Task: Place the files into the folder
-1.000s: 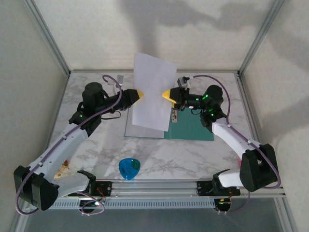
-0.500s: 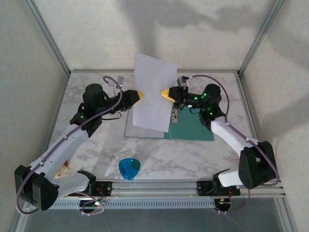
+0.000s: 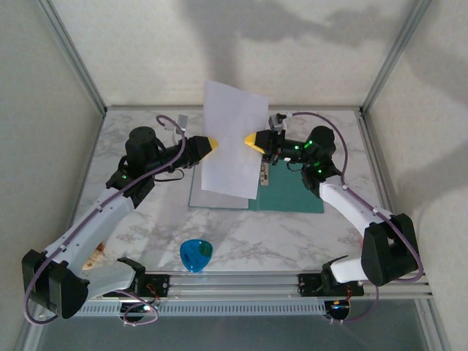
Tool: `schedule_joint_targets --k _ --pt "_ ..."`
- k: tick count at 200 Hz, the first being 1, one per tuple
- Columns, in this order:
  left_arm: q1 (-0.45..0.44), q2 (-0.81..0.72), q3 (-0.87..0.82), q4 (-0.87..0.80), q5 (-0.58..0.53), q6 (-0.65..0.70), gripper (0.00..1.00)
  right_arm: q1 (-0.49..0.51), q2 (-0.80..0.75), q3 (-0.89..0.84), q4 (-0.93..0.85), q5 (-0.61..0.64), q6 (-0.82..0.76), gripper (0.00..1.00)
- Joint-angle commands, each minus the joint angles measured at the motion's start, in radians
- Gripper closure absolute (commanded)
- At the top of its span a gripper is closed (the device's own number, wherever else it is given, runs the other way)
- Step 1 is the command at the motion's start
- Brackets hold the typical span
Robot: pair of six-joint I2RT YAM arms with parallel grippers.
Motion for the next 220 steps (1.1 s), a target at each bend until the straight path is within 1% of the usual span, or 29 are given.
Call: schedule_joint_targets --k 1,26,34,44,53,59,66,72,88,94,99,108,115,121,135,150,156,176,188,200,220 --pt "-0.005 -0.012 -0.009 0.037 0.013 -0.004 0.67 0.008 0.006 0.040 0.006 -0.002 -0.024 0.69" --pt "-0.006 -0.004 -0.010 0.033 0.010 -0.005 0.67 0.008 0.012 0.045 -0.022 -0.014 -0.045 0.73" --pt "-0.006 -0.002 -0.012 0.038 0.012 -0.009 0.67 0.009 0.011 0.045 -0.030 -0.017 -0.052 0.76" --pt "-0.006 -0.005 -0.012 0.039 0.010 -0.008 0.67 0.009 0.011 0.046 -0.056 -0.019 -0.071 0.83" --pt "-0.006 -0.006 -0.011 0.039 0.011 -0.006 0.66 0.009 0.007 0.049 -0.092 -0.017 -0.093 0.99" --pt "-0.006 -0.006 -0.011 0.039 0.010 -0.006 0.65 0.009 0.003 0.052 -0.127 -0.017 -0.115 1.00" --pt "-0.006 -0.006 -0.009 0.036 0.006 -0.004 0.61 0.008 -0.004 0.063 -0.186 -0.017 -0.157 1.00" --pt "-0.006 -0.006 -0.006 0.028 0.001 0.000 0.55 0.009 -0.011 0.080 -0.257 -0.022 -0.208 1.00" --pt "-0.004 -0.002 0.003 -0.004 -0.014 0.017 0.40 0.009 -0.034 0.151 -0.546 -0.017 -0.393 1.00" --pt "-0.004 0.002 0.007 -0.017 -0.019 0.024 0.36 0.008 -0.043 0.184 -0.655 -0.003 -0.479 1.00" --pt "-0.003 0.007 0.010 -0.026 -0.023 0.030 0.30 0.007 -0.050 0.212 -0.749 0.014 -0.549 1.00" --pt "-0.002 0.015 0.017 -0.047 -0.036 0.046 0.23 0.004 -0.058 0.268 -0.936 0.070 -0.676 1.00" --pt "-0.002 0.028 0.031 -0.089 -0.066 0.065 0.18 0.002 -0.061 0.312 -1.061 0.126 -0.769 1.00" --pt "0.000 0.040 0.047 -0.127 -0.091 0.086 0.16 -0.003 -0.062 0.344 -1.158 0.178 -0.831 1.00" --pt "-0.001 0.072 0.074 -0.192 -0.130 0.119 0.12 -0.015 -0.059 0.395 -1.309 0.282 -0.936 1.00" --pt "-0.001 0.096 0.078 -0.194 -0.157 0.130 0.09 -0.018 -0.051 0.450 -1.443 0.421 -1.026 1.00" --pt "-0.001 0.102 0.083 -0.203 -0.184 0.140 0.09 -0.018 -0.048 0.470 -1.488 0.478 -1.059 1.00" --pt "-0.004 0.110 0.104 -0.258 -0.344 0.201 0.05 -0.019 -0.039 0.530 -1.611 0.688 -1.129 1.00" --pt "-0.001 0.121 0.103 -0.272 -0.407 0.219 0.03 -0.019 -0.041 0.556 -1.655 0.799 -1.164 1.00" --pt "0.001 0.148 0.093 -0.266 -0.417 0.227 0.01 -0.018 -0.044 0.578 -1.690 0.917 -1.184 1.00" --pt "0.010 0.216 0.074 -0.241 -0.361 0.227 0.01 -0.018 -0.037 0.618 -1.747 1.054 -1.220 1.00"
